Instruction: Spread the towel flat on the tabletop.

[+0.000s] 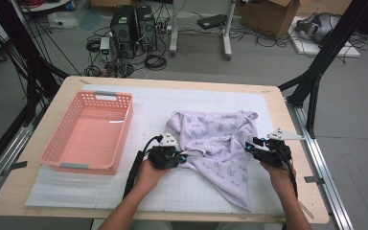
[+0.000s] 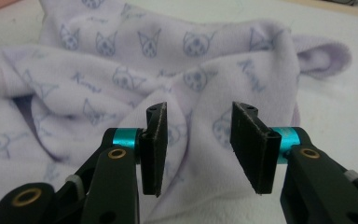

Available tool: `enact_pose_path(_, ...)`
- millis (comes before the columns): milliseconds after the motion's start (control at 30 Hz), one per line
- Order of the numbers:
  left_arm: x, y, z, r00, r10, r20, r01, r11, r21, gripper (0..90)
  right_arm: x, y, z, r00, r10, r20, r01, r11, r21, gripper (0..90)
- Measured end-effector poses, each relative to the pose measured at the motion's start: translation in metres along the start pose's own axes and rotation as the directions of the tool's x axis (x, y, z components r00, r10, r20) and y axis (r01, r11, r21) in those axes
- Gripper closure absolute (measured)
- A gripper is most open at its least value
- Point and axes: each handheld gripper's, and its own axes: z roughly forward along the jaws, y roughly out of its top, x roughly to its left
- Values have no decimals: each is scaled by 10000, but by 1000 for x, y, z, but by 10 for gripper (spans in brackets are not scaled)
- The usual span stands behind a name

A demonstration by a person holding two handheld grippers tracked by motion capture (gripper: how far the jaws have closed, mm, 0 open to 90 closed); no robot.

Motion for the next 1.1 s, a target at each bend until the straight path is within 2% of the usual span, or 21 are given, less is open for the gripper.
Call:
enact_pose_path(133, 3, -6, -8, 9994, -342, 58, 344, 9985, -417, 815, 3, -12, -2, 9997, 138, -179, -136, 9998, 157, 559)
enact_pose_path(233, 6, -14, -16, 9972, -726, 203, 737, 9954, -616, 818, 6, -19, -2, 9994, 80, -337, -63, 9987, 500, 559)
enact_pose_path(300, 7, -16, -20, 9966, -794, 225, 808, 9943, -700, 818, 9, -22, -2, 9987, -12, -502, 50, 9971, 763, 553)
enact_pose_path(333, 9, -21, -28, 9952, -947, 234, 964, 9914, -881, 817, 11, -23, -2, 9986, -35, -530, 80, 9964, 848, 544)
enact_pose_path(467, 15, -33, -42, 9910, -1326, 202, 1340, 9846, -1125, 817, 23, -23, 11, 9962, -204, -842, 300, 9930, 1145, 522)
enact_pose_path(533, 17, -36, -47, 9895, -1440, 105, 1442, 9820, -1217, 817, 30, -22, 20, 9970, -419, -656, 498, 9912, 1229, 510)
enact_pose_path(600, 19, -39, -52, 9893, -1458, 12, 1448, 9815, -1250, 818, 34, -17, 27, 9969, -611, -494, 670, 9896, 1276, 581)
enact_pose_path(667, 20, -40, -54, 9885, -1509, -11, 1495, 9802, -1295, 819, 39, -10, 33, 9949, -967, -292, 1000, 9842, 1458, 799)
enact_pose_path(700, 21, -42, -57, 9876, -1571, -63, 1548, 9785, -1362, 820, 42, -7, 35, 9908, -1352, -36, 1342, 9798, 1481, 875)
enact_pose_path(733, 21, -42, -57, 9873, -1583, -100, 1555, 9784, -1365, 820, 44, -4, 39, 9816, -1847, 476, 1740, 9693, 1738, 877)
enact_pose_path(767, 22, -43, -57, 9870, -1606, -111, 1576, 9780, -1368, 820, 41, -2, 43, 9796, -1920, 592, 1783, 9666, 1841, 878)
enact_pose_path(833, 22, -44, -56, 9870, -1596, -191, 1557, 9789, -1326, 820, 30, 1, 47, 9780, -1621, 1317, 1392, 9760, 1674, 879)
enact_pose_path(867, 22, -44, -56, 9873, -1575, -207, 1535, 9794, -1314, 820, 22, 3, 47, 9813, -1197, 1508, 967, 9837, 1518, 879)
enact_pose_path(933, 21, -44, -55, 9877, -1534, -291, 1483, 9801, -1322, 817, 9, 3, 44, 9914, -297, 1274, 170, 9949, 992, 870)
enact_pose_path(1000, 21, -44, -54, 9878, -1517, -340, 1459, 9801, -1343, 800, 6, 3, 38, 9919, -158, 1259, 62, 9971, 764, 821)
enact_pose_path(1033, 21, -44, -54, 9878, -1517, -340, 1459, 9801, -1343, 751, 5, 2, 34, 9930, -72, 1179, -2, 9981, 624, 771)
enact_pose_path(1100, 21, -44, -54, 9842, -1746, -290, 1685, 9745, -1481, 624, 7, 1, 25, 9947, 12, 1030, -47, 9994, 338, 698)
